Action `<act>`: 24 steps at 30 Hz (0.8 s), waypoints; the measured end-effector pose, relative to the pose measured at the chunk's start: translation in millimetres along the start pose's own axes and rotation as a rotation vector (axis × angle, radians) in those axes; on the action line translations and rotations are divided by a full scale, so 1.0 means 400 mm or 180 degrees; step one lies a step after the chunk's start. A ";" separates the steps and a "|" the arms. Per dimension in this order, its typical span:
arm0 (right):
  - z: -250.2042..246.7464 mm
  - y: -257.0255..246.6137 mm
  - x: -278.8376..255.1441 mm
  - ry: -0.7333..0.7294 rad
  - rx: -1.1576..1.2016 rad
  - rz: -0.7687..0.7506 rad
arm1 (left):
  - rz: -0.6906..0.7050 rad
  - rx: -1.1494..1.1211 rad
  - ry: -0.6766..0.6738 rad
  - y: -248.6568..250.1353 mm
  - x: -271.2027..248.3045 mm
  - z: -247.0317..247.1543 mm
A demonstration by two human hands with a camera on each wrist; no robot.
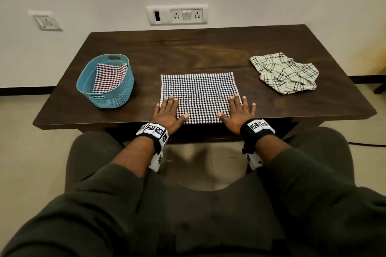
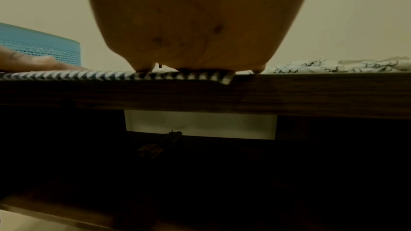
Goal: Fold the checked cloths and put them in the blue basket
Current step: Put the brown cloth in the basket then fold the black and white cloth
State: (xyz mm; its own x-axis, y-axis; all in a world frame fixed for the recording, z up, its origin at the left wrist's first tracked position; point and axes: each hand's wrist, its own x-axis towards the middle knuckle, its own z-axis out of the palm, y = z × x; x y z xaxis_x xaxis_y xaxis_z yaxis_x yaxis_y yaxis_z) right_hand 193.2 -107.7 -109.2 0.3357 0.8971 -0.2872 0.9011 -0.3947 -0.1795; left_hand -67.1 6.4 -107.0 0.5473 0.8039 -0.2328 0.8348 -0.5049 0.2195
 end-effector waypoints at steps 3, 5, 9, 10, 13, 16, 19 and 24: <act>-0.003 -0.002 -0.029 0.0127 -0.0006 -0.0265 | 0.0047 0.0091 0.0134 0.015 -0.026 0.007; -0.012 -0.009 -0.040 0.0004 -0.0117 -0.0387 | 0.0100 0.0274 0.0309 0.014 -0.044 0.009; -0.043 -0.022 -0.047 -0.0188 -0.0348 -0.0313 | 0.0097 0.0104 0.0752 0.002 -0.051 -0.015; -0.053 -0.022 -0.045 -0.0116 -0.0258 -0.0301 | 0.0131 -0.0076 0.0783 -0.003 -0.049 -0.025; -0.100 -0.019 -0.047 0.0070 0.0088 -0.0342 | 0.0068 -0.0476 0.0493 -0.023 -0.048 -0.071; -0.158 -0.007 -0.054 -0.0008 0.0516 -0.0404 | 0.0072 -0.0828 0.0357 -0.045 -0.049 -0.116; -0.211 0.012 -0.074 -0.0032 0.0793 -0.0516 | 0.0131 -0.1342 0.0561 -0.061 -0.064 -0.156; -0.219 0.020 -0.013 0.0662 0.1406 -0.0373 | -0.0322 -0.1707 0.1214 -0.077 -0.026 -0.162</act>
State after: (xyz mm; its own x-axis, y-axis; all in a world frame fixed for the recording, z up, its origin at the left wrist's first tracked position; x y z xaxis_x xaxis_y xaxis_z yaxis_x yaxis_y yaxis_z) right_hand 222.6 -98.2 -26.8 0.3274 0.9432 -0.0559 0.7489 -0.2951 -0.5934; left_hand -102.5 33.9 -49.8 0.3263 0.9438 0.0530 0.6820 -0.2738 0.6781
